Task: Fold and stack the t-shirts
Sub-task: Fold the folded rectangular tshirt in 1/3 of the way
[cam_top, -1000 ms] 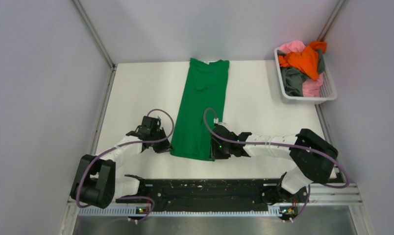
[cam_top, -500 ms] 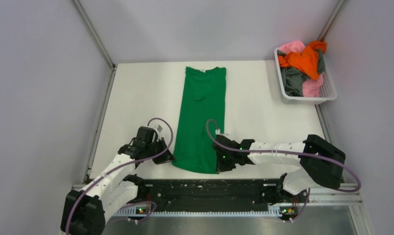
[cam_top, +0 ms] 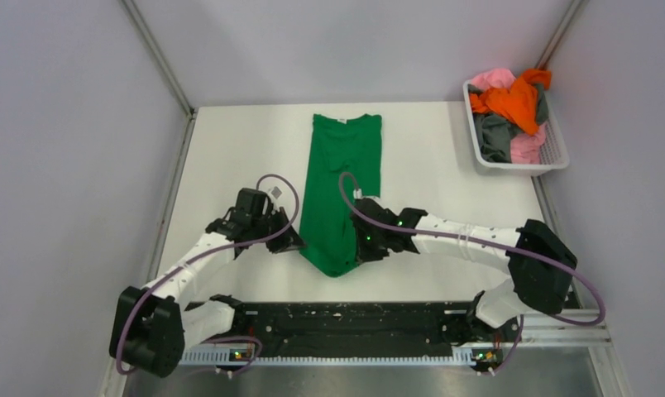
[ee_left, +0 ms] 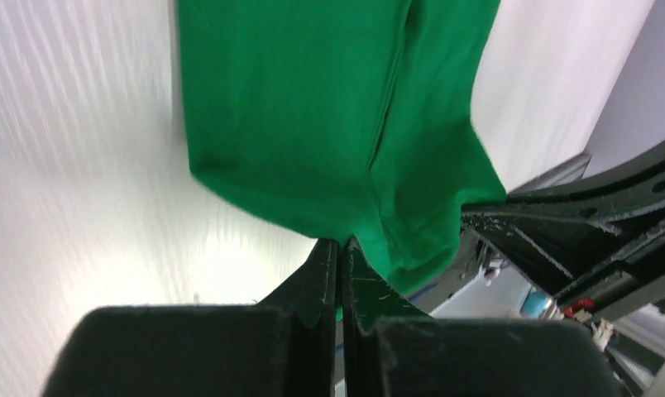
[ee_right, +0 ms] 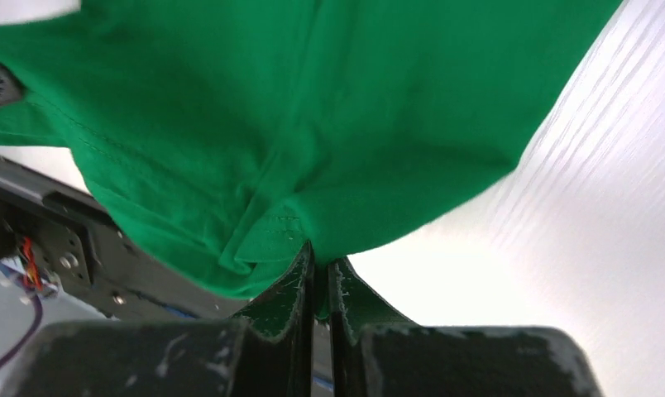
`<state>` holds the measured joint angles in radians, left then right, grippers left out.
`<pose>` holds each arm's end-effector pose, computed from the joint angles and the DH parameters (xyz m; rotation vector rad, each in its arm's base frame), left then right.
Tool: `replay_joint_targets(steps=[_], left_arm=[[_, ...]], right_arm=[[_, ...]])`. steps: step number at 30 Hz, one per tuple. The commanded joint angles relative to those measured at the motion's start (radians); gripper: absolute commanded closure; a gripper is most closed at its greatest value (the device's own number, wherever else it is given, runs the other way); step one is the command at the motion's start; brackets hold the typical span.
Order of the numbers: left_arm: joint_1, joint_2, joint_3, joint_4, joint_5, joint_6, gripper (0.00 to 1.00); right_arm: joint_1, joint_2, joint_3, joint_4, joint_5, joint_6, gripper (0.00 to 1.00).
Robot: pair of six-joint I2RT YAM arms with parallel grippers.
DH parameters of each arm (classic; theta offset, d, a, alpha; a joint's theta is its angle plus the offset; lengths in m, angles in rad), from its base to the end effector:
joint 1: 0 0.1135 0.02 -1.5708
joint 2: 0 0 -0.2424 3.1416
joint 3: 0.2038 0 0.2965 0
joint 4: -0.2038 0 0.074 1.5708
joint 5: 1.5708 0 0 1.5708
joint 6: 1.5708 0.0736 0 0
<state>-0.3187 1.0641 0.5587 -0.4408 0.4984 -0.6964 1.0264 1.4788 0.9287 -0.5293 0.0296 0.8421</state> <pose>0.2421 -0.1169 0.1249 -0.2842 2.6490 -1.0072 0.1812 0.2951 0.1241 -0.2452 2.7661 0.5355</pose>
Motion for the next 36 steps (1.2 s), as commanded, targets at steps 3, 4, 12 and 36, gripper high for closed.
replay_joint_targets(steps=[3, 4, 12, 36], left_arm=[[0.005, 0.155, 0.2, 0.183, -0.093, -0.02, 1.0], [0.008, 0.189, 0.245, 0.167, -0.121, 0.002, 1.0], [0.023, 0.504, 0.564, 0.11, -0.187, 0.062, 1.0], [0.097, 0.976, 1.058, 0.026, -0.172, 0.143, 0.97]], right_arm=[[-0.127, 0.055, 0.152, -0.026, 0.051, -0.161, 0.96], [-0.149, 0.062, 0.171, -0.025, 0.059, -0.174, 0.96], [-0.34, 0.153, 0.301, 0.026, 0.016, -0.295, 0.96], [-0.557, 0.457, 0.52, 0.226, -0.143, -0.389, 0.93]])
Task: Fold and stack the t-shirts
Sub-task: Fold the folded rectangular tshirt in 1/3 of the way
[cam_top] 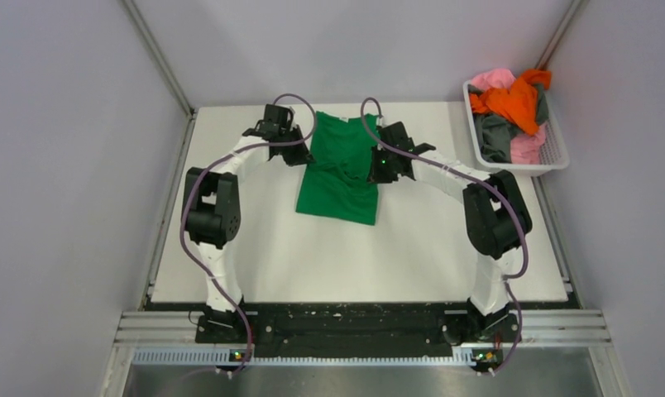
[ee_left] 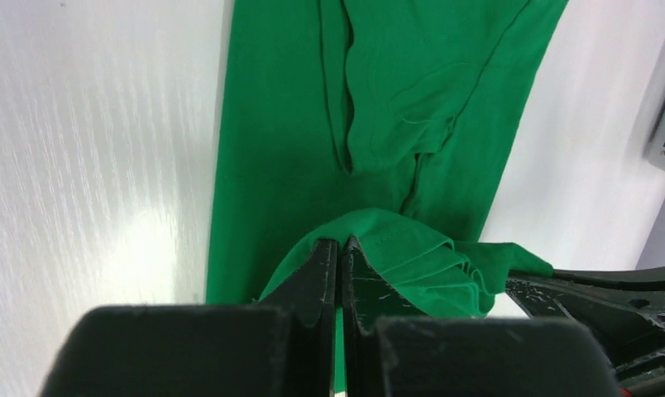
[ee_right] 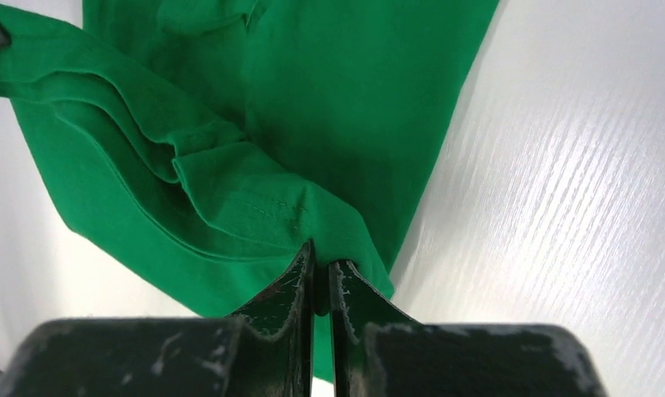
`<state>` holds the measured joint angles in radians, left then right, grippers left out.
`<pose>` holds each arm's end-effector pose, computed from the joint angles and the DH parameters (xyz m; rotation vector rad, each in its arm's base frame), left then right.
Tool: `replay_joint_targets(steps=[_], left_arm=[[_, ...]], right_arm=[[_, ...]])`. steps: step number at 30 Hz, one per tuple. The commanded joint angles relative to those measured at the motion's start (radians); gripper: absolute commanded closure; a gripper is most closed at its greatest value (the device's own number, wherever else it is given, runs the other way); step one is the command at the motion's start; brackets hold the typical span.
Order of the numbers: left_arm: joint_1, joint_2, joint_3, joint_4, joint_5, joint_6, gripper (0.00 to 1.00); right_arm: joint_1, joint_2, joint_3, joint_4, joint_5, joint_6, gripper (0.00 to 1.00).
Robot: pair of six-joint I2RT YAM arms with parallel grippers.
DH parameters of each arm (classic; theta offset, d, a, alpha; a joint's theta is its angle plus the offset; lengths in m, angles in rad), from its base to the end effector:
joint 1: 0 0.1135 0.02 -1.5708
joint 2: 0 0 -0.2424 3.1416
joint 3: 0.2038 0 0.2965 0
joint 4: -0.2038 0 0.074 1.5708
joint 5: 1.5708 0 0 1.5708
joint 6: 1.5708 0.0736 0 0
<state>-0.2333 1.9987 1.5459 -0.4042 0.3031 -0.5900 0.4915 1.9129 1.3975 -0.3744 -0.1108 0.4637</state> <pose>0.4837 -0.1375 0.1519 -0.3045 2.4946 -0.7255 0.4160 0.2319 0.1366 -0.0850 2.5326 0.5374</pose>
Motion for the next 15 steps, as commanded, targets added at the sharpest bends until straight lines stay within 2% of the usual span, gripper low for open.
replay_joint_targets(steps=[1, 3, 4, 5, 7, 8, 9, 12, 15], left_arm=[[0.016, 0.054, 0.085, -0.013, 0.022, 0.034, 0.95], [0.022, 0.077, 0.12, -0.033, 0.005, 0.033, 0.88], [0.029, 0.083, 0.138, -0.039, -0.006, 0.029, 0.78], [0.037, 0.086, 0.151, -0.043, -0.007, 0.024, 0.66], [0.061, 0.073, 0.165, -0.026, 0.014, 0.01, 0.41], [0.072, 0.058, 0.166, -0.013, 0.02, 0.006, 0.21], [0.079, 0.043, 0.167, -0.008, 0.017, 0.008, 0.04], [0.084, -0.017, 0.147, -0.019, -0.019, 0.026, 0.01], [0.084, -0.079, 0.029, -0.021, -0.014, 0.024, 0.01]], right_arm=[[-0.026, 0.033, 0.054, 0.082, 0.0, -0.014, 0.91], [-0.036, 0.058, 0.078, 0.092, 0.001, -0.022, 0.84], [-0.039, 0.069, 0.095, 0.095, 0.008, -0.026, 0.77], [-0.042, 0.079, 0.119, 0.095, 0.013, -0.036, 0.69], [-0.046, 0.084, 0.16, 0.095, 0.032, -0.056, 0.46], [-0.046, 0.078, 0.176, 0.096, 0.047, -0.067, 0.36], [-0.046, 0.071, 0.185, 0.095, 0.058, -0.077, 0.3], [-0.046, 0.015, 0.152, 0.114, 0.076, -0.095, 0.13], [-0.046, -0.046, 0.042, 0.138, 0.05, -0.082, 0.09]])
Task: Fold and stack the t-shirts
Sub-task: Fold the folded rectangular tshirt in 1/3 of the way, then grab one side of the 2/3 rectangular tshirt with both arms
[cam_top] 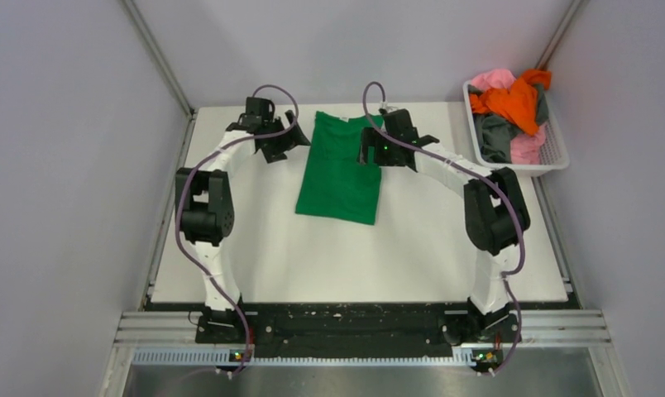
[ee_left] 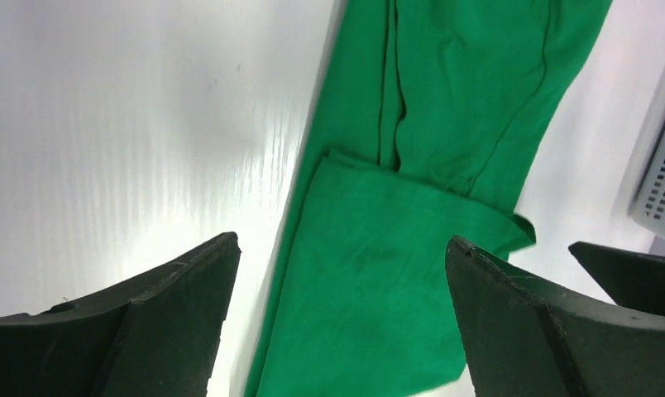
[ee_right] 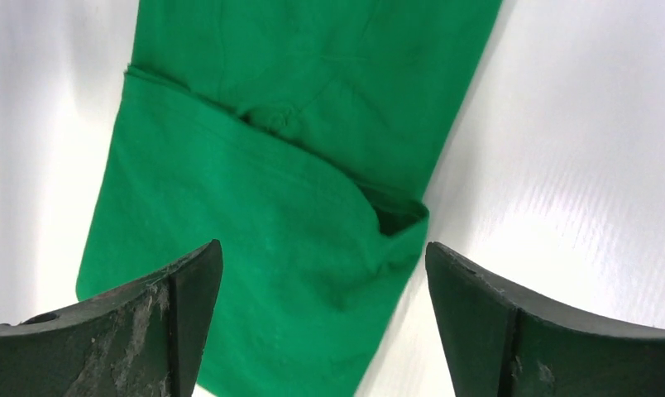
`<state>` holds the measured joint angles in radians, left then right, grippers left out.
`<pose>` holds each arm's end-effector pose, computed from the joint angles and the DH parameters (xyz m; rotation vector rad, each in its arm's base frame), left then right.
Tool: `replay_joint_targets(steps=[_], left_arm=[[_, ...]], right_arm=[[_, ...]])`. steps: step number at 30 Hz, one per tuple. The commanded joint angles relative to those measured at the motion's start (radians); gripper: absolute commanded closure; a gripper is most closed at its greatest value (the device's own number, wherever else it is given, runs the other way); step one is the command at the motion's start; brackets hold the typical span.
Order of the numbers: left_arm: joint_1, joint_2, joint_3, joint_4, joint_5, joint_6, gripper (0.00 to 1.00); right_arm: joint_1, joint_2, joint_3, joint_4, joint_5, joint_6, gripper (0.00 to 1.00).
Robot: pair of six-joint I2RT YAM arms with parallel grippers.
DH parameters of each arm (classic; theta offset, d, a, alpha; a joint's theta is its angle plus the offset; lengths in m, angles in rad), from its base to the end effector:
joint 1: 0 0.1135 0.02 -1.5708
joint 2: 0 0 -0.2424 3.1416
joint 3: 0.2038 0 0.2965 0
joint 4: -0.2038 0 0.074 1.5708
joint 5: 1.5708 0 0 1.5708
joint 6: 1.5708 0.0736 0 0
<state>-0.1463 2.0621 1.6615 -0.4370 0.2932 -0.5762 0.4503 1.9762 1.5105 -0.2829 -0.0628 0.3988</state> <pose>0.5131 -0.0971 0.1619 -0.3903 2.4449 -0.6769 0.4572 0.2261 0.1591 -0.0935 2.3693 0.4936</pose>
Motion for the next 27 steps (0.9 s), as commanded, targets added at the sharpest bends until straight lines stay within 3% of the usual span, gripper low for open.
replay_joint_targets(steps=[1, 5, 10, 15, 23, 27], left_arm=[[-0.003, -0.165, -0.135, 0.014, 0.008, 0.007, 0.01], [-0.004, -0.25, -0.353, 0.025, 0.054, 0.002, 0.01], [-0.011, -0.319, -0.558, 0.079, 0.115, -0.029, 0.04], [-0.014, -0.299, -0.607, 0.105, 0.113, -0.053, 0.21], [-0.028, -0.251, -0.618, 0.096, 0.055, -0.046, 0.52], [-0.033, -0.21, -0.598, 0.089, 0.027, -0.043, 0.65]], right_arm=[[-0.004, -0.131, -0.113, 0.057, -0.025, -0.01, 0.08], [0.004, -0.216, -0.31, 0.08, -0.125, -0.004, 0.08], [0.087, -0.292, -0.446, 0.075, -0.131, -0.069, 0.09], [0.164, -0.278, -0.473, 0.036, -0.078, -0.091, 0.17], [0.168, -0.259, -0.513, 0.033, -0.075, -0.074, 0.3], [0.169, -0.263, -0.549, 0.049, -0.082, -0.081, 0.31]])
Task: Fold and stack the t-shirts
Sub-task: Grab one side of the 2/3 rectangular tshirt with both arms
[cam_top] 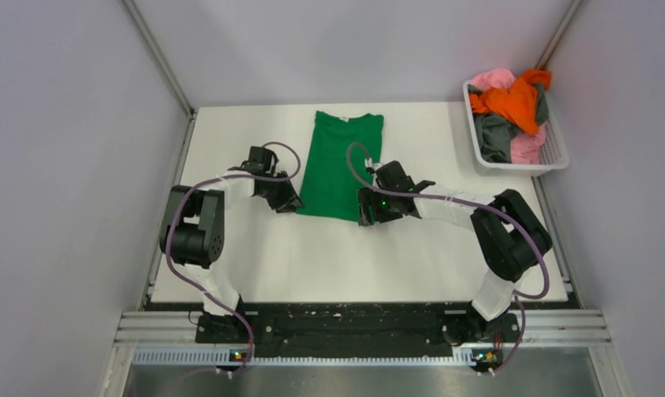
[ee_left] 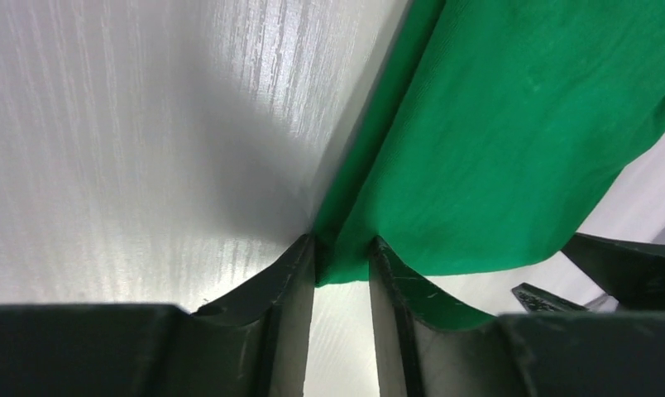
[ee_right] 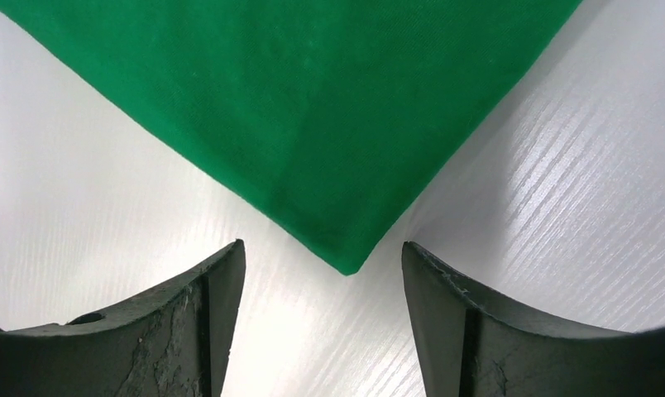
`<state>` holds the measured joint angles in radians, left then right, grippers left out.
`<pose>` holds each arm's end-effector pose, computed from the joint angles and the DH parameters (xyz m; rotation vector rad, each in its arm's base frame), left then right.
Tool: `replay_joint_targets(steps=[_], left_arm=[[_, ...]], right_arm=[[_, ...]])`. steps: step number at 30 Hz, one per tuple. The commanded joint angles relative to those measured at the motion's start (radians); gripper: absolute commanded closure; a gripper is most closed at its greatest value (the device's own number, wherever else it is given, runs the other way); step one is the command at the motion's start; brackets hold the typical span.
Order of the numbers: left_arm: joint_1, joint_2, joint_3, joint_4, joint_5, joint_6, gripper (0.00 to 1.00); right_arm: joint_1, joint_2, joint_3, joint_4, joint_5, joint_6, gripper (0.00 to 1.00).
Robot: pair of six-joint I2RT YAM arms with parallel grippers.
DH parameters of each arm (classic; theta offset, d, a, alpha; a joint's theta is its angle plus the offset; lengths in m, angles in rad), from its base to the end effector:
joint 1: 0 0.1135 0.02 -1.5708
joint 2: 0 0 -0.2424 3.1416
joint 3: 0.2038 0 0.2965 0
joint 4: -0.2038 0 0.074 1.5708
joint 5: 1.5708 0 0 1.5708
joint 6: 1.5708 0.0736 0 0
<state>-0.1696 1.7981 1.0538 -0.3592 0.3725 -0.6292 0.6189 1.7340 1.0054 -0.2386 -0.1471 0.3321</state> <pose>0.3829 -0.0928 0.0698 -0.5086 2.7183 -0.7353 0.3190 0.2404 0.0833 -0.4335 2.5823 0.5445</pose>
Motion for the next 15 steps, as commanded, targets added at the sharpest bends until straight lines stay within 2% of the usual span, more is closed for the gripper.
replay_joint_targets(steps=[1, 3, 5, 6, 8, 15], left_arm=[[-0.01, 0.06, 0.012, 0.009, -0.055, 0.01, 0.69], [-0.011, 0.066, 0.009, 0.011, -0.06, 0.007, 0.79], [-0.011, 0.066, 0.003, 0.01, -0.073, 0.004, 0.97], [-0.011, 0.064, 0.0, 0.01, -0.077, 0.003, 1.0], [-0.013, 0.056, -0.011, 0.01, -0.072, 0.006, 1.0], [-0.023, -0.019, -0.085, -0.003, -0.05, -0.013, 1.0]], right_arm=[[-0.001, -0.019, -0.051, 0.008, 0.0, -0.016, 0.32], [0.001, -0.015, -0.062, 0.021, -0.005, -0.019, 0.34], [0.004, -0.005, -0.069, 0.033, -0.002, -0.023, 0.37], [0.005, 0.003, -0.068, 0.037, 0.002, -0.025, 0.4], [0.007, 0.022, -0.06, 0.024, 0.004, -0.033, 0.46], [0.009, 0.002, -0.08, -0.034, -0.013, -0.036, 0.89]])
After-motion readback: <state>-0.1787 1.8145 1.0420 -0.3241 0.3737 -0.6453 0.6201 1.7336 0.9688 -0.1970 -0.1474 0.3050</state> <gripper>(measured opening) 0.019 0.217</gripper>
